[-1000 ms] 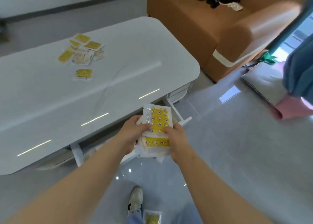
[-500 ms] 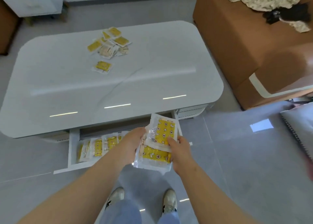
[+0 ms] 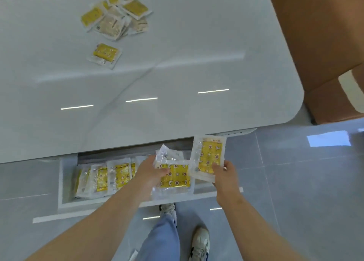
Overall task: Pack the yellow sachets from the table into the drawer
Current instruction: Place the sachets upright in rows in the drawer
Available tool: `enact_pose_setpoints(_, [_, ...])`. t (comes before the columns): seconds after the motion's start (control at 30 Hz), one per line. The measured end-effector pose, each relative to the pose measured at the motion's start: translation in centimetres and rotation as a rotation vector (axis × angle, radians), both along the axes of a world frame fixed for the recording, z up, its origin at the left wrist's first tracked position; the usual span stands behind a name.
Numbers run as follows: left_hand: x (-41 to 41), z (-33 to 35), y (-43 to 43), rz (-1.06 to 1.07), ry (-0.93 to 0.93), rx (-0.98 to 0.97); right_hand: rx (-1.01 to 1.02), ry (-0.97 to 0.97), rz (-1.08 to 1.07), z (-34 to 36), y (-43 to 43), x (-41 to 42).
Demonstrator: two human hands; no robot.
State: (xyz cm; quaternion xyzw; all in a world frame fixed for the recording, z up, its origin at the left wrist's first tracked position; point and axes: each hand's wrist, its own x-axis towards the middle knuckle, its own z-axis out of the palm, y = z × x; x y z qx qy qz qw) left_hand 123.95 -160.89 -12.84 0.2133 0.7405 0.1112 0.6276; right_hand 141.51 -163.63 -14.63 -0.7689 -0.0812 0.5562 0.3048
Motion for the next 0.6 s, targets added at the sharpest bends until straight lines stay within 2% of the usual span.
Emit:
enact_pose_setpoints(0.13, [-1.9, -5.5, 1.6, 0.093, 0.11, -0.037, -0.123, -0.139, 0.228, -6.8, 1.5, 0.3])
enact_pose_setpoints(0.37, [-4.4, -12.8, 1.2, 0.006, 0.106, -0.062, -0.309, -0.272, 0.567, -14.3, 1.5, 0.1])
enact_pose_setpoints(0.43, [-4.6, -13.8, 0.9, -0.001, 0.084, -0.035, -0.382, -0.375, 0.695, -14.7, 1.5, 0.0])
enact_pose_setpoints(0.5, [-4.9, -14.5, 0.8, -0.011, 0.068, -0.009, -0.427, -0.587, 0.888, -14.3, 1.5, -0.2])
enact_pose_setpoints(0.57, [-5.0, -14.6, 0.9, -0.022, 0.043, 0.021, -0.283, -0.731, 0.991, -13.6, 1.7, -1.1])
enact_pose_setpoints(0.6, [-5.1, -14.5, 0.9, -0.019, 0.028, 0.03, -0.155, -0.678, 0.975, -13.3, 1.8, -1.9])
